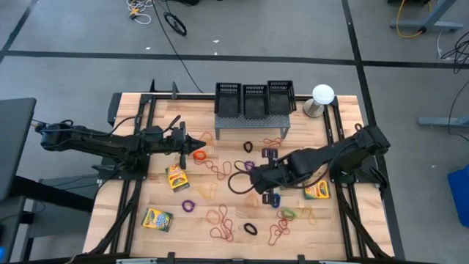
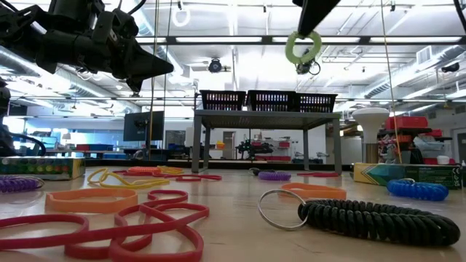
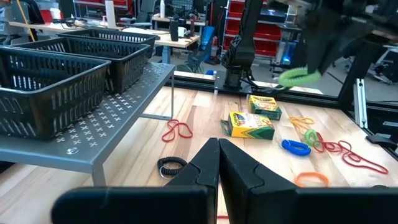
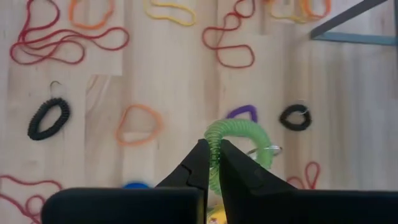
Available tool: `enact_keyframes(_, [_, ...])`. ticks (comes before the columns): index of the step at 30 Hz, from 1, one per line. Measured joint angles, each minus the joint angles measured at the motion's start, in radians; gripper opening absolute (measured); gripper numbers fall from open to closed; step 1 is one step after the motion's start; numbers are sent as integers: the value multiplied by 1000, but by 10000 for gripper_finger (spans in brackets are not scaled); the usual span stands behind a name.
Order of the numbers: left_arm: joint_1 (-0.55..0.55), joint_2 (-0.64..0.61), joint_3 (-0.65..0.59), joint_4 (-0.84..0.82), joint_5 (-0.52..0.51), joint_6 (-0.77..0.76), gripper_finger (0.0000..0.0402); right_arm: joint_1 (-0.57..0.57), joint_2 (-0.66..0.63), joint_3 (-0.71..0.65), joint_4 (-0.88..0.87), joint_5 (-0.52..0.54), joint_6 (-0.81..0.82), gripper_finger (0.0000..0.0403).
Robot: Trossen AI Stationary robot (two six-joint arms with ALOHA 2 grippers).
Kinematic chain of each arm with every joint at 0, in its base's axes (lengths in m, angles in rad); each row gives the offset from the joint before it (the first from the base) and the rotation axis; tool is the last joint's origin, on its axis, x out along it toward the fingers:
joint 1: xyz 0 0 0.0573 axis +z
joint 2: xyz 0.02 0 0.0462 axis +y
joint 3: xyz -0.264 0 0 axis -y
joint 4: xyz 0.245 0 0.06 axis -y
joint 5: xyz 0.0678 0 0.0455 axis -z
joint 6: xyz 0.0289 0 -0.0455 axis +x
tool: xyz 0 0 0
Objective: Sort rubber bands into baskets
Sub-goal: Put the green spring rubberband into the right black black basket on the shelf
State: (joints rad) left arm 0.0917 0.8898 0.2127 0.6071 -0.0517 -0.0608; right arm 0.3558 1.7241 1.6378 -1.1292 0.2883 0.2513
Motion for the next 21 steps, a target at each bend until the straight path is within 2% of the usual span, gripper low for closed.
enact_keyframes(7, [0, 0, 0, -1, 0, 0, 12, -59, 0, 178, -151, 104, -13, 24])
enact_keyframes(12, [0, 0, 0, -1, 0, 0, 12, -164, 0, 294, -142, 137, -73, 24])
enact_keyframes(16, [0, 0, 0, -2, 0, 0, 12, -282, 0, 315, -78, 138, -166, 25])
enact_keyframes(21, [0, 0, 0, -1, 0, 0, 12, -441, 0, 315, -128, 150, -216, 25])
